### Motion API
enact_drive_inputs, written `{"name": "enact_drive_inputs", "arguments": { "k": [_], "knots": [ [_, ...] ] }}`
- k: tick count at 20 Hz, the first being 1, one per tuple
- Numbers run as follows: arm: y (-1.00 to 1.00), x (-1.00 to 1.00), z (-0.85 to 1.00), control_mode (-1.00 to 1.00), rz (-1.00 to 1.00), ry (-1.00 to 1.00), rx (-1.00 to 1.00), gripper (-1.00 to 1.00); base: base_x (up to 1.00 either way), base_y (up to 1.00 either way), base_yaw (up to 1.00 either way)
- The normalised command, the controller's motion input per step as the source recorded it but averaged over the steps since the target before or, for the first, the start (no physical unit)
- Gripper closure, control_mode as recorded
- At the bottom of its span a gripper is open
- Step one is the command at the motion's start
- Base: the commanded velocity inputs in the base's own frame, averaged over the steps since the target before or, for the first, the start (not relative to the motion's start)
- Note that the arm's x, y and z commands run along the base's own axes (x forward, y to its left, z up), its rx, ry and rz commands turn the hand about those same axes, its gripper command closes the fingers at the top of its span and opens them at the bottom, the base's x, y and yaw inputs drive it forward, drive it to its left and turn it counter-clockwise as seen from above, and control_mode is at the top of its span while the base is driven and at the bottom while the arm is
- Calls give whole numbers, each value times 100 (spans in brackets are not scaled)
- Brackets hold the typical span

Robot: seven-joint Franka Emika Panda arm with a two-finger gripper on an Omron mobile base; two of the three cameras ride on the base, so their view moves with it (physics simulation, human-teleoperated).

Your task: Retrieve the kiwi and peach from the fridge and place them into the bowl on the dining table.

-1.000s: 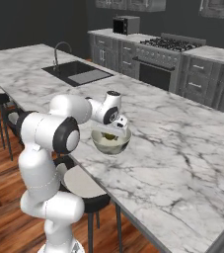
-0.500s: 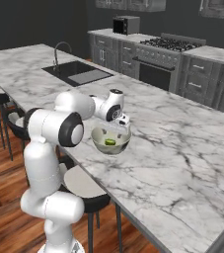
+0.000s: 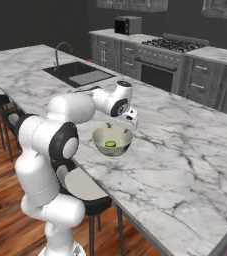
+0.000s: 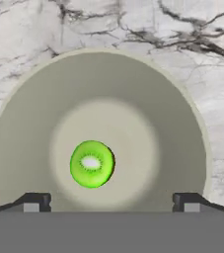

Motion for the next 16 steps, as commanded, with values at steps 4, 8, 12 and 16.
{"name": "enact_drive_inputs", "arguments": {
  "k": [4,8,12,16],
  "knots": [
    [-3,-100,100,-100,1,-55,-2,-100,0,0,0],
    [0,-100,100,-100,1,-56,-6,-100,0,0,0],
    [0,-100,100,-100,0,-53,-11,-100,0,0,0],
    [0,-100,100,-100,0,-38,-11,-100,0,0,0]
  ]
}}
